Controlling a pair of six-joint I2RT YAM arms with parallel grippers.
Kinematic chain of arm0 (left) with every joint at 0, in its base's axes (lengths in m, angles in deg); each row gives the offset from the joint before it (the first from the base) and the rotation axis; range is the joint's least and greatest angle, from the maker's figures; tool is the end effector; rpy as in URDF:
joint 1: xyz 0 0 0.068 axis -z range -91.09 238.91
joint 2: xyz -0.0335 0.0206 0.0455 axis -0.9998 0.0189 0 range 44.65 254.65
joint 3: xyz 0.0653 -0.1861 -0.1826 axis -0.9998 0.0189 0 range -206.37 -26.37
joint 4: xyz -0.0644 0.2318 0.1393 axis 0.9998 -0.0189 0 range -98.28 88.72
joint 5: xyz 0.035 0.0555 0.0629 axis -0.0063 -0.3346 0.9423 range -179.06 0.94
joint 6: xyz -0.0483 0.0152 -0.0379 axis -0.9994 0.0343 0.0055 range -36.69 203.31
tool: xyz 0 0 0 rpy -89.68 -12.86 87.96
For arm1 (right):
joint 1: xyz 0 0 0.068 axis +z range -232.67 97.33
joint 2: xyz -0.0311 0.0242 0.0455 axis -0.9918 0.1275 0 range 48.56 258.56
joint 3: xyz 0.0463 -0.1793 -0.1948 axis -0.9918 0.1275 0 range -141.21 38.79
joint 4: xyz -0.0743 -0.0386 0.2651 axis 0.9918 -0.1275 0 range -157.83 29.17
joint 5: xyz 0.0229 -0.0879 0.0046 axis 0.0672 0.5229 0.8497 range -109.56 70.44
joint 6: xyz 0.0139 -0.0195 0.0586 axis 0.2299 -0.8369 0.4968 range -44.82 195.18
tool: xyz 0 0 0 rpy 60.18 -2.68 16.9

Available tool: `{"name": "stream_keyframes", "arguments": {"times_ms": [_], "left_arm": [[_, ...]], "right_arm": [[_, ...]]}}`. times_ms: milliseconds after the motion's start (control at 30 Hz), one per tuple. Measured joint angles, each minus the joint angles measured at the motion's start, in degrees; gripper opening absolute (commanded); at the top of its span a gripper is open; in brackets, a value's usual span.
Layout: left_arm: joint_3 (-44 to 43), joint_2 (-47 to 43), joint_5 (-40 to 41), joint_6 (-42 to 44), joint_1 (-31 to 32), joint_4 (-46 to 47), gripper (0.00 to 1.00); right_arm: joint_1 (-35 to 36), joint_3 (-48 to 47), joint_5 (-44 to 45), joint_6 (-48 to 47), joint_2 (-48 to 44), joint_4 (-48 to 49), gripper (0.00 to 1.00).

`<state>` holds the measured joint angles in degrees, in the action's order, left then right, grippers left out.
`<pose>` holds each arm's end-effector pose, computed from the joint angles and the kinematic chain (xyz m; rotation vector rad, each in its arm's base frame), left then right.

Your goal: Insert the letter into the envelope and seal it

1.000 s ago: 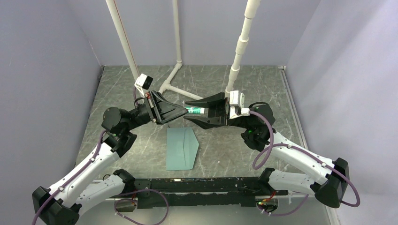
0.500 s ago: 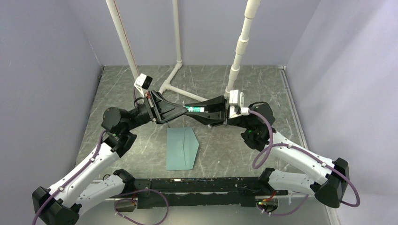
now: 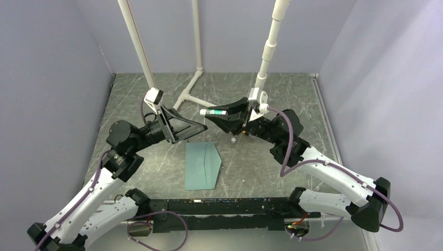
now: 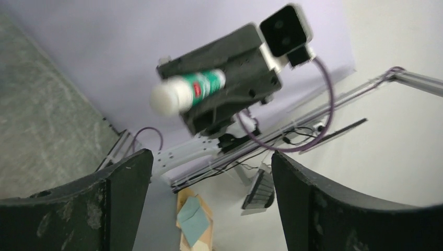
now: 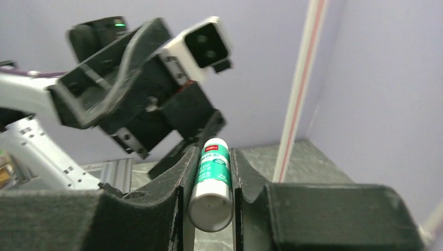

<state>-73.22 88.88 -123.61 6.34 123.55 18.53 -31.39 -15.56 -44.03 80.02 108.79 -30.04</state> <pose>0.1478 -0.1357 0.4101 0.1014 1.5439 -1.9793 0.1504 0.2199 0.4216 -0.8361 0.9290 1.0988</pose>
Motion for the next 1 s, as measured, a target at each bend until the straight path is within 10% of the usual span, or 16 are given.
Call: {"name": "stream_keyframes", "arguments": {"times_ms": [467,633,1000], "left_arm": [[1.8,-5.8,21.6,21.4,0.0,-47.1,0.20],[10.7,-0.3,26.5,21.7,0.0,-48.3,0.03],[24.6,13.0,26.8,19.0,0.0,-36.6,0.02]], "right_arm": [[1.3,-5.0,32.1,12.3,6.0,-31.9,0.00],[7.9,-1.4,37.2,16.3,15.1,-37.3,0.00],[15.8,-1.3,39.7,20.0,32.0,-38.3,0.00]]}}
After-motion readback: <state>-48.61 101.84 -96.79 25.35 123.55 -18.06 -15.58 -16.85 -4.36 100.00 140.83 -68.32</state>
